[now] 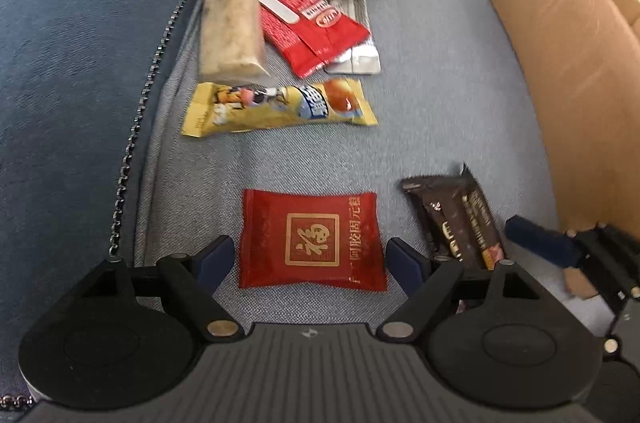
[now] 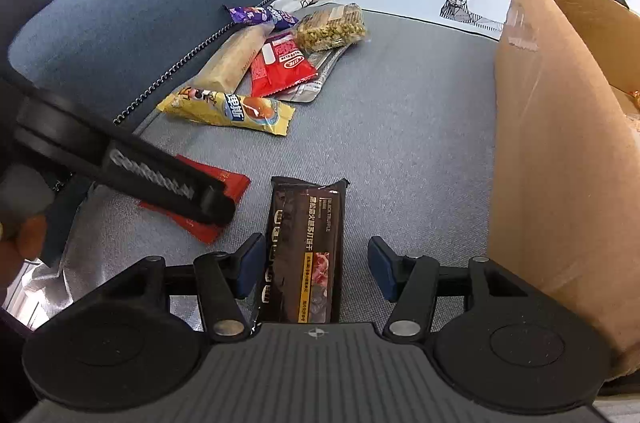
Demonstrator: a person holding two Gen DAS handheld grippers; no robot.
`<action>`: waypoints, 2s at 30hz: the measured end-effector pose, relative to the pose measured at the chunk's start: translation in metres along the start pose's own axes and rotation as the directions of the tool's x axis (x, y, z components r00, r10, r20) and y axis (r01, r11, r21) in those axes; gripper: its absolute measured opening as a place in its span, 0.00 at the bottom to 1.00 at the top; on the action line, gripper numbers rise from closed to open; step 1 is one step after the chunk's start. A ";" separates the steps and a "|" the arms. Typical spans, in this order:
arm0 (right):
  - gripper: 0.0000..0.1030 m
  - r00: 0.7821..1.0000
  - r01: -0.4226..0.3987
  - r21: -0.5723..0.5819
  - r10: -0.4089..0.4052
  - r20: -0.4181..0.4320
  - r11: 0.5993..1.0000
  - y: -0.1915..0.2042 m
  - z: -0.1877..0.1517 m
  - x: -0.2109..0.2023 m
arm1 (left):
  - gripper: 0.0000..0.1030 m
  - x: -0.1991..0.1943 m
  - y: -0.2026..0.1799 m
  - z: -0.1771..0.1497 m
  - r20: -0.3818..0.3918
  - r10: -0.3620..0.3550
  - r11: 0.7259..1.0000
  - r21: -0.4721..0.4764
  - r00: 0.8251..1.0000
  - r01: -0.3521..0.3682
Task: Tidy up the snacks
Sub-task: 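Close the right tool on the dark chocolate bar while the left tool grasps the red candy pack, then lift the chocolate bar and red candy pack over the box with both tools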
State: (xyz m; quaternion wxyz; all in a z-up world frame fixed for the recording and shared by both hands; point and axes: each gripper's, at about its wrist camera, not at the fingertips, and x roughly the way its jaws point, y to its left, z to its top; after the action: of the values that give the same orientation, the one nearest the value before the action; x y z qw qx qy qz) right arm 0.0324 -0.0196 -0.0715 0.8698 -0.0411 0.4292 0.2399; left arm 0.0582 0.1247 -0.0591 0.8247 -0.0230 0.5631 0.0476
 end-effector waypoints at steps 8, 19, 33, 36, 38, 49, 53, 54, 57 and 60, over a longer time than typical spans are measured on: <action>0.43 1.000 0.028 -0.068 -0.028 -0.011 0.997 0.007 -0.004 0.004 | 0.85 0.004 -0.005 -0.005 0.012 0.009 0.999 0.049 1.000 -0.010; 0.40 0.999 0.030 -0.066 -0.028 0.024 0.997 0.006 -0.005 -0.004 | 0.65 -0.008 -0.002 -0.007 0.046 -0.005 1.000 0.014 0.999 0.004; 0.43 0.999 0.033 -0.058 -0.033 -0.008 0.998 0.006 -0.004 0.002 | 0.69 -0.006 -0.003 -0.007 0.031 -0.001 1.000 0.017 1.000 0.001; 0.40 0.999 0.039 -0.067 -0.039 -0.004 0.997 0.006 -0.004 0.002 | 0.66 -0.006 -0.002 -0.007 0.038 -0.006 1.000 0.008 0.999 0.006; 0.40 0.999 0.040 -0.063 -0.040 0.001 0.997 0.006 -0.004 0.001 | 0.65 -0.009 0.000 -0.006 0.046 -0.015 1.000 -0.007 0.999 0.015; 0.40 0.980 0.058 -0.041 -0.048 0.195 0.997 0.005 0.000 -0.042 | 0.64 -0.056 0.007 -0.008 0.273 -0.065 0.991 -0.096 0.960 0.094; 0.40 0.961 0.047 -0.030 -0.037 0.275 0.998 0.001 0.003 -0.065 | 0.64 -0.077 0.010 -0.009 0.375 -0.063 0.987 -0.115 0.925 0.114; 0.40 0.955 0.051 -0.034 -0.039 0.294 0.998 0.001 0.004 -0.071 | 0.64 -0.082 0.010 -0.010 0.397 -0.066 0.986 -0.117 0.915 0.122; 0.40 0.936 0.046 -0.038 -0.030 0.350 0.998 -0.004 0.007 -0.087 | 0.64 -0.092 0.009 -0.009 0.447 -0.074 0.983 -0.119 0.892 0.141; 0.40 0.920 0.044 -0.026 -0.030 0.392 0.999 -0.013 0.012 -0.101 | 0.64 -0.098 0.007 -0.006 0.487 -0.083 0.981 -0.116 0.869 0.158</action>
State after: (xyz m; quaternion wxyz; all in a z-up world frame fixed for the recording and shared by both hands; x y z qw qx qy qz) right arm -0.0054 -0.0663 0.0114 0.9415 -0.0152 0.2419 0.2342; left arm 0.0166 0.1258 0.0304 0.9356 -0.1086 0.3333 0.0430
